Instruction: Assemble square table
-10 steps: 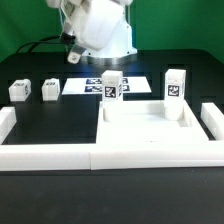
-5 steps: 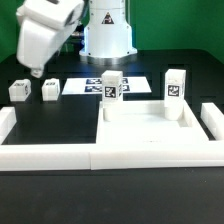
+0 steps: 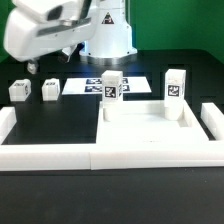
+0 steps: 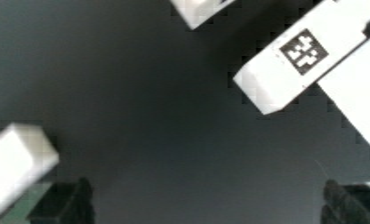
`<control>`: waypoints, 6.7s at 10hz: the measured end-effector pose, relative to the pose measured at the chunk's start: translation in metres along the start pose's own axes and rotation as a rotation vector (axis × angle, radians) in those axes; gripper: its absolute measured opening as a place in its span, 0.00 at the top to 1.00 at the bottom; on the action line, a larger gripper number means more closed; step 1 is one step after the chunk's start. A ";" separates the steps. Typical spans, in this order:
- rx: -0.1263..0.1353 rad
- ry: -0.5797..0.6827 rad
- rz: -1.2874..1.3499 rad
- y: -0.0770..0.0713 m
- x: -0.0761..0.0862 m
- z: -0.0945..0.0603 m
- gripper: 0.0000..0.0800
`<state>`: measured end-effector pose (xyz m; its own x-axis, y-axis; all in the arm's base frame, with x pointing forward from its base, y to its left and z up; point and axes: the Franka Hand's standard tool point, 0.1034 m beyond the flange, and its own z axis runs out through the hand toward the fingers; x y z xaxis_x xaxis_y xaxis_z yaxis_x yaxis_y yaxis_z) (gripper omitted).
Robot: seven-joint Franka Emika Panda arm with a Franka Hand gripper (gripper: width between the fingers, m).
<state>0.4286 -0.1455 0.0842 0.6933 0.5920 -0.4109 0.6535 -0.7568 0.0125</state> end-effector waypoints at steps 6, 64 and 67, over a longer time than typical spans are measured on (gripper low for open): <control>0.187 -0.031 0.570 -0.010 -0.004 0.030 0.19; -0.004 0.894 0.725 -0.050 0.209 -0.132 0.64; -0.007 0.916 0.708 -0.049 0.235 -0.139 0.64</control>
Offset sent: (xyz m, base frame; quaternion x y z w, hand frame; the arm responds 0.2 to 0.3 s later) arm -0.0204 -0.0079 -0.0320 0.1123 -0.0283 0.2898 0.9501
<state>0.6015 0.0694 0.1132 0.8632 0.0176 0.5045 0.0306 -0.9994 -0.0176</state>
